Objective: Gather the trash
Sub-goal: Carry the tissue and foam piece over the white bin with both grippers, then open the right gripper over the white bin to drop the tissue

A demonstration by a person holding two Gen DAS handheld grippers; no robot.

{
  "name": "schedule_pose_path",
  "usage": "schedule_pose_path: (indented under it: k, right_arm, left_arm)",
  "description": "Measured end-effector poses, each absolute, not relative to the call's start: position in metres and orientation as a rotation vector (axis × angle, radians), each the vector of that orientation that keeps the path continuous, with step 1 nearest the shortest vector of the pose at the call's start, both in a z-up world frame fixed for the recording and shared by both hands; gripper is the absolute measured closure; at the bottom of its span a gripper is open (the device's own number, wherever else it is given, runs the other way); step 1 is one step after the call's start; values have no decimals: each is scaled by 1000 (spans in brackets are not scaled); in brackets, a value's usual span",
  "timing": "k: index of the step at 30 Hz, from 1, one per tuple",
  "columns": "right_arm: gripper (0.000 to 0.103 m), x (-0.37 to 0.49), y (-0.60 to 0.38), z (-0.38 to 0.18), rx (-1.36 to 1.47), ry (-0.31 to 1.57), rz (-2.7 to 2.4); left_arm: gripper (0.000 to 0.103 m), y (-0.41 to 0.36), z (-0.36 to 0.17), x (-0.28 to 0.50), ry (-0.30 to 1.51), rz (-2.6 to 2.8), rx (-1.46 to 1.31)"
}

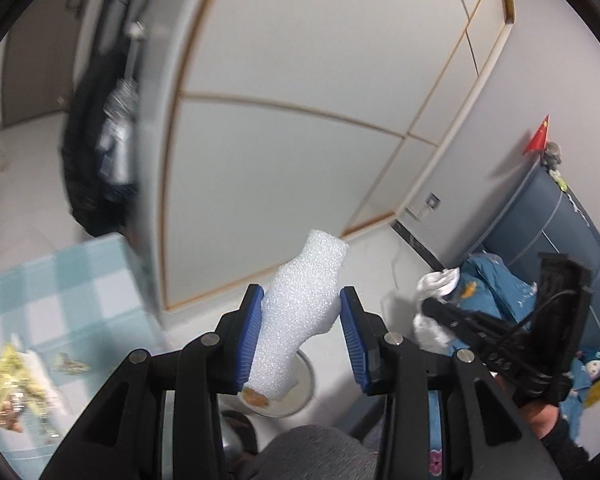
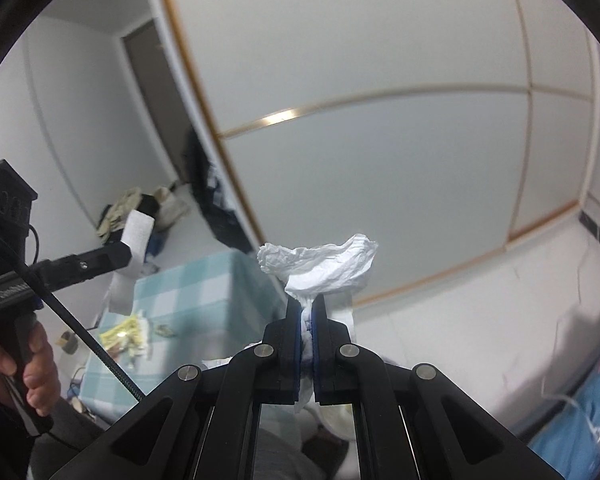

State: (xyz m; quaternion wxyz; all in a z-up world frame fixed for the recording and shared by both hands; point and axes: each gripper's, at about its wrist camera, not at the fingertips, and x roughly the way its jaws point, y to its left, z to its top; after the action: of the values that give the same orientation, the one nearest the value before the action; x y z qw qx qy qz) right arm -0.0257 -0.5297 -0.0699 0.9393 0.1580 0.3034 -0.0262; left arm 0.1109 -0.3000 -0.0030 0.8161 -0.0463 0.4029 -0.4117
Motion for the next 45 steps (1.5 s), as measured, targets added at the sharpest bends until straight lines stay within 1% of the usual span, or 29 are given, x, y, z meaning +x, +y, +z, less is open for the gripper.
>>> schedule_pose_path:
  k: [6,12,16,21,26,27,28,29,30,31,32,33,34,42,44,45]
  right_arm:
    - [99,-6,-570,-129,423,740,-119]
    - [99,21,-595,-208,538,892,-137]
    - [99,41,-599,-259,591,985,-123]
    - [96,58,-604,-320,662,1095,-98]
    - [96,72,-599,-358,692,1160,-69]
    - [94,74,-598,-363,698,1171,-69]
    - [89,75,-597,-368,702,1181,-73]
    - [82,75,-597,-374,708,1193,-76]
    - [77,75,-596,-377,711,1199,-77]
    - [70,74,-596,-379,713,1203,-80]
    - [66,75,-592,-381,712,1201,-82]
    - [64,72,-592,-382,710,1198,-83]
    - [61,70,-592,-382,708,1198,-81]
    - [60,54,-602,-365,728,1137,-136]
    - [54,44,-608,-355,735,1105,-172]
    - [53,41,-610,-351,734,1092,-188]
  left_arm:
    - [69,-341,-49,134,1039,-932,-113]
    - [69,-364,-111,155,1243,-915,-123]
    - [69,-374,-144,163,1332,-896,-112]
    - [69,-388,-166,170,1413,-879,-107]
    - [69,-396,-181,175,1467,-863,-111]
    - [69,-398,-186,177,1478,-863,-112]
    - [69,-399,-190,178,1491,-862,-112]
    - [69,-401,-195,177,1508,-859,-110]
    - [69,-403,-197,178,1517,-859,-108]
    - [69,-405,-200,177,1528,-860,-105]
    - [69,-407,-202,176,1536,-861,-104]
    - [69,-408,-205,177,1545,-862,-102]
    - [69,-410,-207,178,1550,-862,-101]
    - [69,-418,-224,176,1620,-866,-81]
    - [69,-421,-231,174,1649,-875,-72]
    - [69,-425,-235,172,1672,-887,-64]
